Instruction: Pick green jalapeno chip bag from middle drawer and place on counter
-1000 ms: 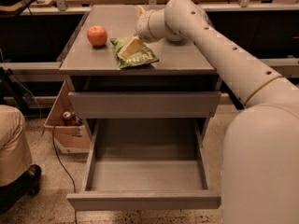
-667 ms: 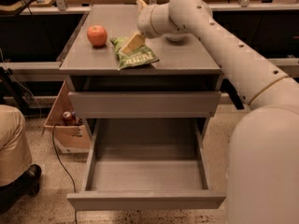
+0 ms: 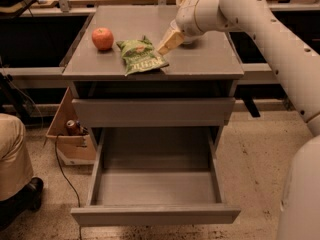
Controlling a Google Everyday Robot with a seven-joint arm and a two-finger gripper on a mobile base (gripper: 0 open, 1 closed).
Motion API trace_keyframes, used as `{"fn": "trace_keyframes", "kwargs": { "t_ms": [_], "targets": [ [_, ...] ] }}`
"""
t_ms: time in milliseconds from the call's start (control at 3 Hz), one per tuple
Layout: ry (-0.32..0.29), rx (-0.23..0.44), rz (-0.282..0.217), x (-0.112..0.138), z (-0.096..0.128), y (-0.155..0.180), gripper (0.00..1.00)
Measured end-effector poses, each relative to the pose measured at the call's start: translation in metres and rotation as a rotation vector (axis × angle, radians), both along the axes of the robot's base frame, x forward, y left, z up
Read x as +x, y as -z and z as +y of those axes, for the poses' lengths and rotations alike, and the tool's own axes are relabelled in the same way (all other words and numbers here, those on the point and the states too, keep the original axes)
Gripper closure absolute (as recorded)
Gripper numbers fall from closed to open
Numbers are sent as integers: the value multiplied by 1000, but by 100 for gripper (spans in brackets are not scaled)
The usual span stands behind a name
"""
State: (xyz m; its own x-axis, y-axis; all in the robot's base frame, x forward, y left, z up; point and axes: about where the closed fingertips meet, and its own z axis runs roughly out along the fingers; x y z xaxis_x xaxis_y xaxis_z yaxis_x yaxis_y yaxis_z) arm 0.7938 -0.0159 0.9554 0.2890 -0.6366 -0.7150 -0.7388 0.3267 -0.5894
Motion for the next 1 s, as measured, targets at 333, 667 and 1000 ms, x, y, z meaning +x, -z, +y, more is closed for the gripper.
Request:
{"fn": "trace_keyframes", "kwargs": {
  "t_ms": [333,667,1000],
  "targets": [
    [91,-17,-50,-21,-83,-18,0],
    [150,-11,-83,-32,-128,-28,0],
    [153,-11,-82,-33,-131,-27,0]
  ]
}}
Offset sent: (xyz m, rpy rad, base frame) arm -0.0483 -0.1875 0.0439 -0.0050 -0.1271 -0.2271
